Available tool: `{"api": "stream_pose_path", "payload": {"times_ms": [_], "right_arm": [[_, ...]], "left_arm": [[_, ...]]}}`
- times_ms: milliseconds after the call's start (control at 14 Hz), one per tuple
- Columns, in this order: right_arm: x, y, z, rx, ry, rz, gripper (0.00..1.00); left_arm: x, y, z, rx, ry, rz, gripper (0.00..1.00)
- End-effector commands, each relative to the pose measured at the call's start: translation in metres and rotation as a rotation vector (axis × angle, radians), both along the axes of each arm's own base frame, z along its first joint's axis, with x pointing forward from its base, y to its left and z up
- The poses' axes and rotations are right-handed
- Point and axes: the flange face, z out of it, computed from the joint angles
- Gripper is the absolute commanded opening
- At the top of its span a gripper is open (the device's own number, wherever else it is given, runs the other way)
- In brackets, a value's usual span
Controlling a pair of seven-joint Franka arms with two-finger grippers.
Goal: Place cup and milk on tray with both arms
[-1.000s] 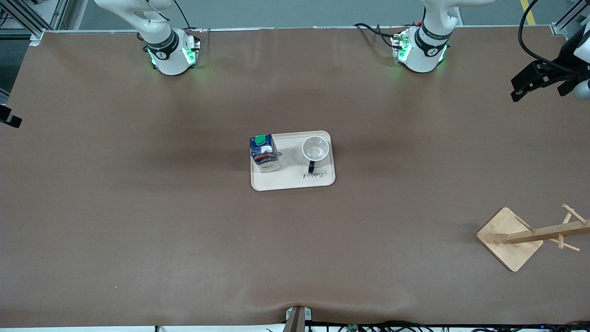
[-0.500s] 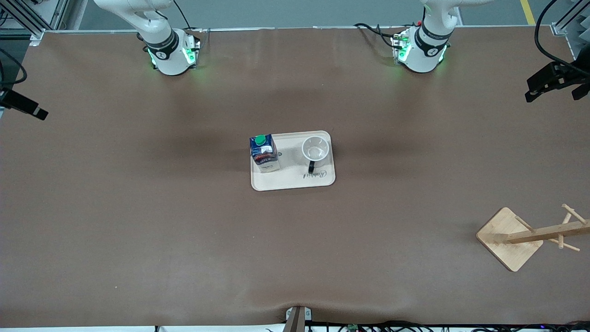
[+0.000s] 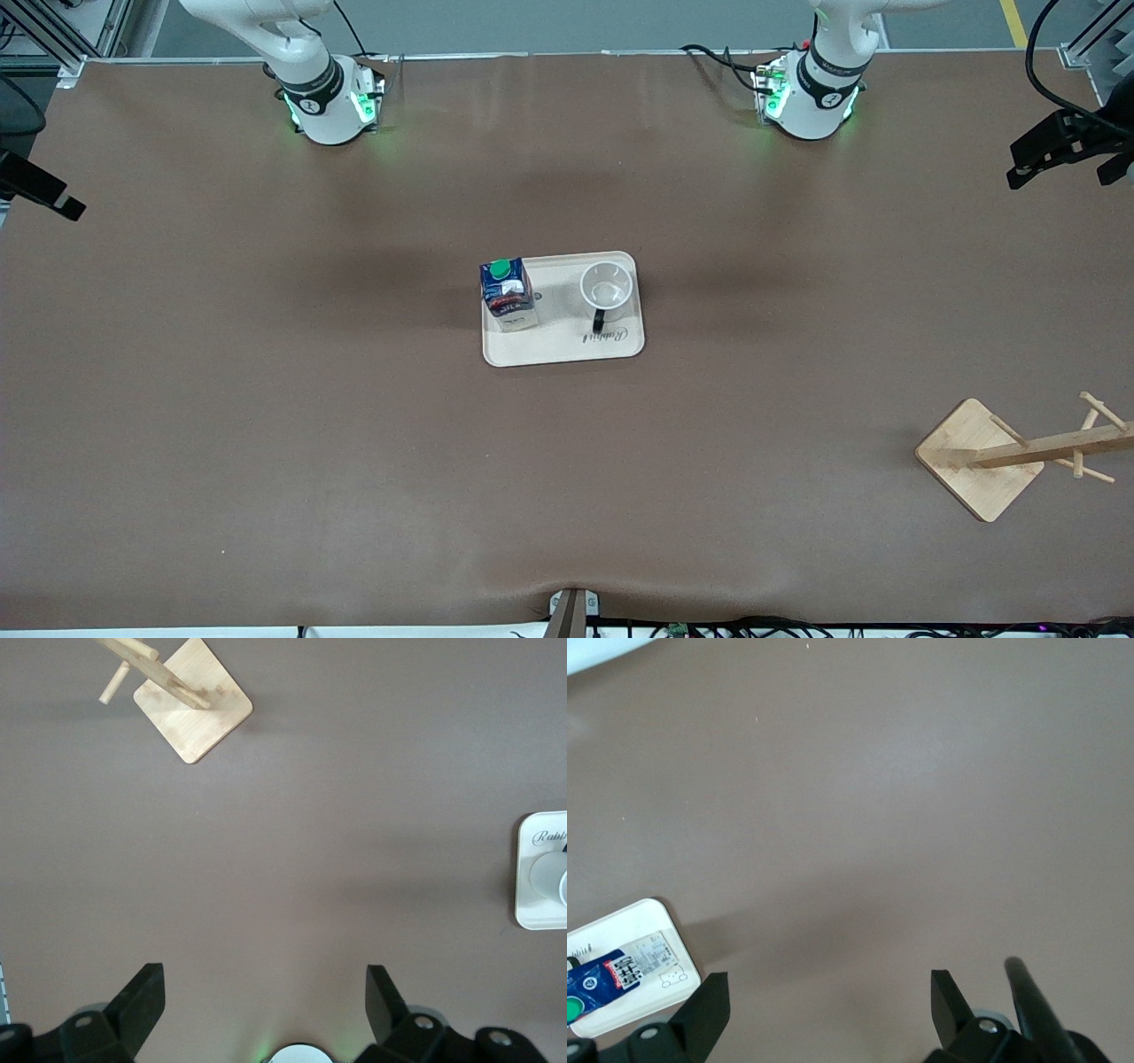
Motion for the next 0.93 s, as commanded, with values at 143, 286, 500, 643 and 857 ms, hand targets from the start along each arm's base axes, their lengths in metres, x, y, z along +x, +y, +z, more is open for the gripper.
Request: {"api": "stream_pose_path", "payload": {"times_ms": [143,286,500,643,857], "right_arm": [[-0.003,-0.016,0.011,0.009,0.006,-0.050,1.00],[-0.002,-0.013,0.013,0.007,-0.005,-0.045,1.00],[0.000,0.003,0.019,0.002,-0.023,-0.009,1.00],[0.001,0.008,0.028,0.000,-0.043,0.000,1.00],[0.001,0.009,0.028,0.001,-0.043,0.000,1.00]], "left_arm": [[0.003,0.000,0.004,-0.001,-0.005,-0.026,1.00],[0.003,-0.001,0.005,-0.001,-0.007,-0.028,1.00],[0.002,0.001,0.007,-0.010,-0.009,-0.024,1.00],[0.000,0.002,0.009,-0.013,-0.011,-0.018,1.00],[0.001,0.002,0.013,-0.015,-0.022,-0.010,1.00]]}}
